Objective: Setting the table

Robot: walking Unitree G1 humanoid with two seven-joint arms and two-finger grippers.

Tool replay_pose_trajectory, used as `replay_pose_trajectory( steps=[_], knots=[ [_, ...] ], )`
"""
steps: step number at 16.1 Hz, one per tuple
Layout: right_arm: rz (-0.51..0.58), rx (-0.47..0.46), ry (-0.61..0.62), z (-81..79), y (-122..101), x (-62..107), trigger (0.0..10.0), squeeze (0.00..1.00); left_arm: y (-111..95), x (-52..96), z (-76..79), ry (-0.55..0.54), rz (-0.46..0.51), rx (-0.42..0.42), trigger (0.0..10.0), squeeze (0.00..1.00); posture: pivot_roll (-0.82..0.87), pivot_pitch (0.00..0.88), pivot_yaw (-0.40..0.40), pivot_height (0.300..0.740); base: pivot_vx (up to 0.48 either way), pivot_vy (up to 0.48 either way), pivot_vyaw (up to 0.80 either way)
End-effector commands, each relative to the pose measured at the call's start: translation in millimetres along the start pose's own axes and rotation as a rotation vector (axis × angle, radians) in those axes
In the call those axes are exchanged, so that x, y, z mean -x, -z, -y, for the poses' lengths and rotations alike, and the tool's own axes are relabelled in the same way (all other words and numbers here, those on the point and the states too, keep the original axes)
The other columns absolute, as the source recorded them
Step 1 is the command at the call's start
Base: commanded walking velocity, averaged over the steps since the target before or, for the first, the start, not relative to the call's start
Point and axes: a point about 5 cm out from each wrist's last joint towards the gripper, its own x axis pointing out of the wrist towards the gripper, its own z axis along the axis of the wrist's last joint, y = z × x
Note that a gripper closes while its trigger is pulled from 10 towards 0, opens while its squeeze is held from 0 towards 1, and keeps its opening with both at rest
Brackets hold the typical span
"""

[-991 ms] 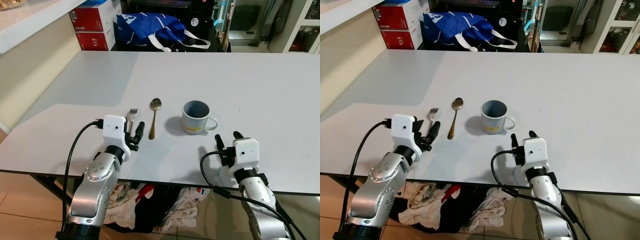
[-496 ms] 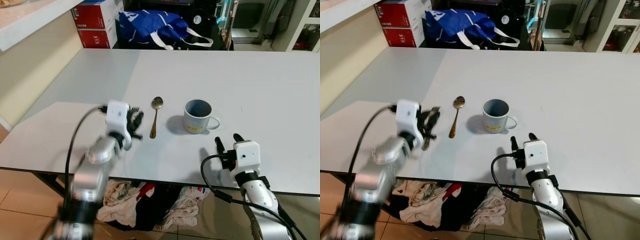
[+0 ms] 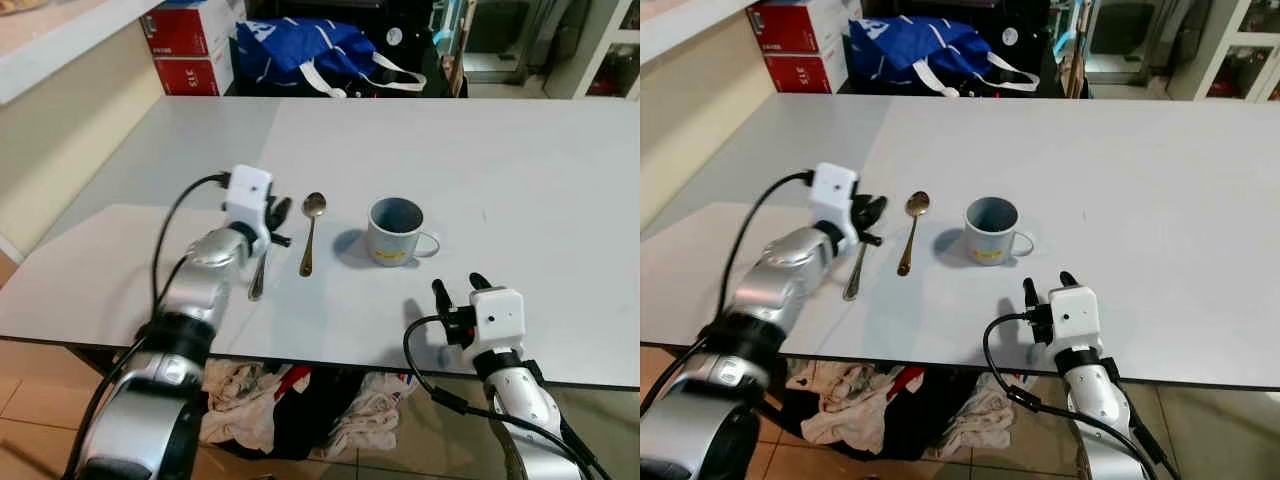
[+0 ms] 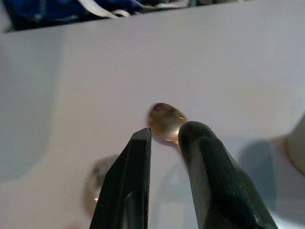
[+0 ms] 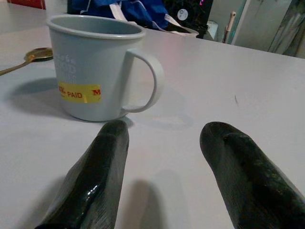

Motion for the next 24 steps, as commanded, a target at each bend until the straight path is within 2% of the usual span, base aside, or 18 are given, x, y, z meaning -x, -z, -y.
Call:
replay_pose_trajectory(
  steps=[1, 4, 7, 10, 15, 24],
  knots=[
    [0.004, -0.003, -0.004, -2.1, -3.2, 1.2, 10.0, 0.0, 1.9, -5.5, 4.5, 0.032, -0.028, -0.01, 10.0, 0.0, -0.2, 0.027, 0.094, 0.731, 0.0, 0.0, 0.0],
    [-0.002, -0.002, 0.002, -2.2, -3.1, 3.0, 10.0, 0.0, 9.3, -11.8, 15.3, 0.071, -0.055, -0.011, 10.0, 0.0, -0.21, 0.031, 0.1, 0.731, 0.0, 0.0, 0.0],
    [-0.013, -0.003, 0.002, -2.8, -2.0, 4.8, 10.0, 0.0, 26.5, -10.4, 26.2, 0.114, -0.094, -0.01, 10.0, 0.0, -0.21, 0.036, 0.099, 0.731, 0.0, 0.0, 0.0],
    [-0.02, -0.005, -0.007, -4.9, -1.3, 4.0, 10.0, 0.0, 38.2, -6.8, 26.8, 0.094, -0.118, -0.003, 10.0, 0.0, -0.19, 0.036, 0.097, 0.731, 0.0, 0.0, 0.0],
    [-0.03, -0.008, -0.021, -8.2, 0.7, 1.8, 10.0, 0.0, 41.7, -4.0, 17.2, 0.029, -0.115, 0.01, 10.0, 0.0, -0.18, 0.03, 0.092, 0.731, 0.0, 0.0, 0.0],
    [-0.046, -0.004, -0.033, -7.3, 3.1, 2.0, 10.0, 0.0, 64.9, 3.0, 22.6, -0.008, -0.207, 0.079, 10.0, 0.0, -0.17, 0.02, 0.086, 0.731, 0.0, 0.0, 0.0]
  ],
)
